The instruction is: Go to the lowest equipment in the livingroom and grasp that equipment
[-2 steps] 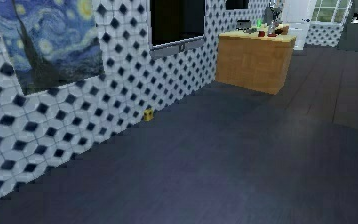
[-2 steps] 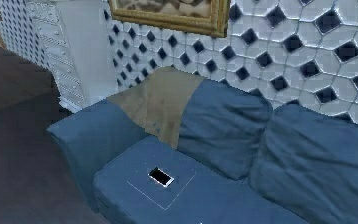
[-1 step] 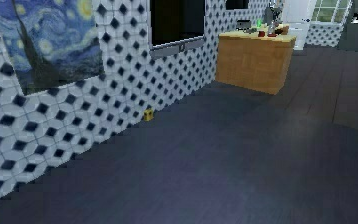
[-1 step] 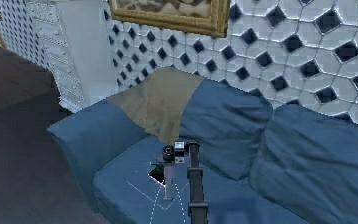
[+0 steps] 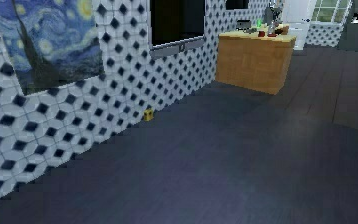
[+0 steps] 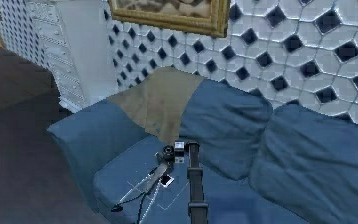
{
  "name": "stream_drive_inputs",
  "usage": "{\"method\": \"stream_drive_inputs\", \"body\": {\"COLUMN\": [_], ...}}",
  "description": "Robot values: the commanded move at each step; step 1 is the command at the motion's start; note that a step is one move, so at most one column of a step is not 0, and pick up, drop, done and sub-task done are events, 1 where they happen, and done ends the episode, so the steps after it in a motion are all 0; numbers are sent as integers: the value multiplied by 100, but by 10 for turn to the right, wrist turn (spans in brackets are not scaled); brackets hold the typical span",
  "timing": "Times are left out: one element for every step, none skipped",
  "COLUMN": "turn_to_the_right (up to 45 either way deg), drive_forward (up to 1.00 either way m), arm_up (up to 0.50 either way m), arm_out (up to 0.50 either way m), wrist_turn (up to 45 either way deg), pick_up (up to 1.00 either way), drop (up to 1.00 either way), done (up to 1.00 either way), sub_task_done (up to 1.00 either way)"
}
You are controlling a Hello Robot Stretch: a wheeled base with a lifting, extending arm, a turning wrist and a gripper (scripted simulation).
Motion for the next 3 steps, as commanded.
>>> {"method": "stream_drive_inputs", "body": {"turn_to_the_right": [0,0,0], "drive_forward": [0,0,0], "arm_up": [0,0,0], "arm_out": [0,0,0], "wrist_turn": [450,450,330], "pick_up": [0,0,0], "drop": [0,0,0], "done": [0,0,0], "sub_task_done": [0,0,0]}}
